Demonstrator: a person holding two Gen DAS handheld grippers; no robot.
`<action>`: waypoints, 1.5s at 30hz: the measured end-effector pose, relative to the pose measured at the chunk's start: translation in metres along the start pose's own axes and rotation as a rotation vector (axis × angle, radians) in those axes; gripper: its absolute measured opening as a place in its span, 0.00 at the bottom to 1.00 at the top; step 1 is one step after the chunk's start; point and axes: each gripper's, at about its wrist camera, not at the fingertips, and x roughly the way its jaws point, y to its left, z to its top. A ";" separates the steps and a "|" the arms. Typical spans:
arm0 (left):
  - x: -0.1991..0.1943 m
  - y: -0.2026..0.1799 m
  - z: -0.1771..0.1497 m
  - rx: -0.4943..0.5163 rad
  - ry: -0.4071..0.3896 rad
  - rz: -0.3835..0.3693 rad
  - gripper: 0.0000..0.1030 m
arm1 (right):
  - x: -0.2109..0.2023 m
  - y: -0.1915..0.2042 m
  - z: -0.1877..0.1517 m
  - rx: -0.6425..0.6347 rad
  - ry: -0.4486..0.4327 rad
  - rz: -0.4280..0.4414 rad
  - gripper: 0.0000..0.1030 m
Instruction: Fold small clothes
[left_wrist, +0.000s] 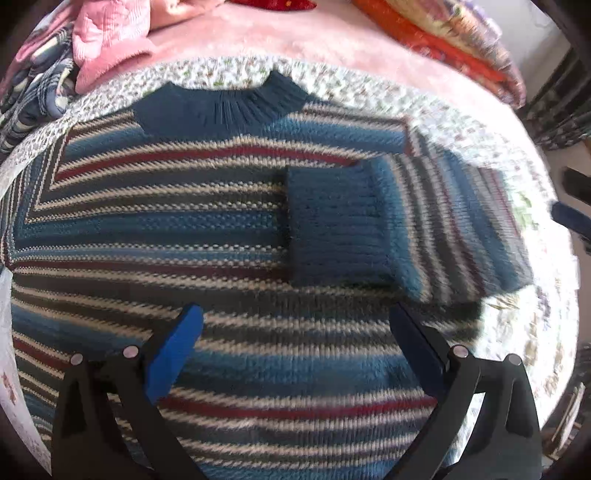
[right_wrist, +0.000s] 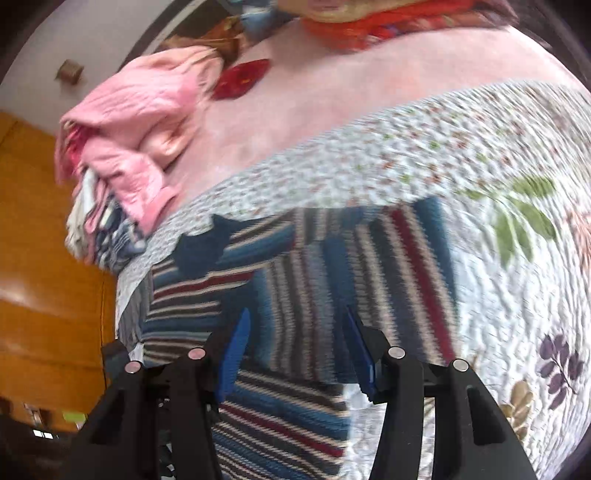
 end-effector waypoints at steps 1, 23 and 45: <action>0.006 0.000 0.002 -0.015 0.010 0.015 0.97 | 0.002 -0.007 -0.001 0.009 0.006 -0.016 0.51; -0.031 -0.008 0.026 -0.064 -0.100 -0.150 0.10 | 0.007 -0.046 -0.001 0.030 -0.010 -0.154 0.51; -0.062 0.159 0.048 -0.147 -0.260 -0.013 0.09 | 0.078 -0.015 -0.026 -0.015 0.173 -0.102 0.45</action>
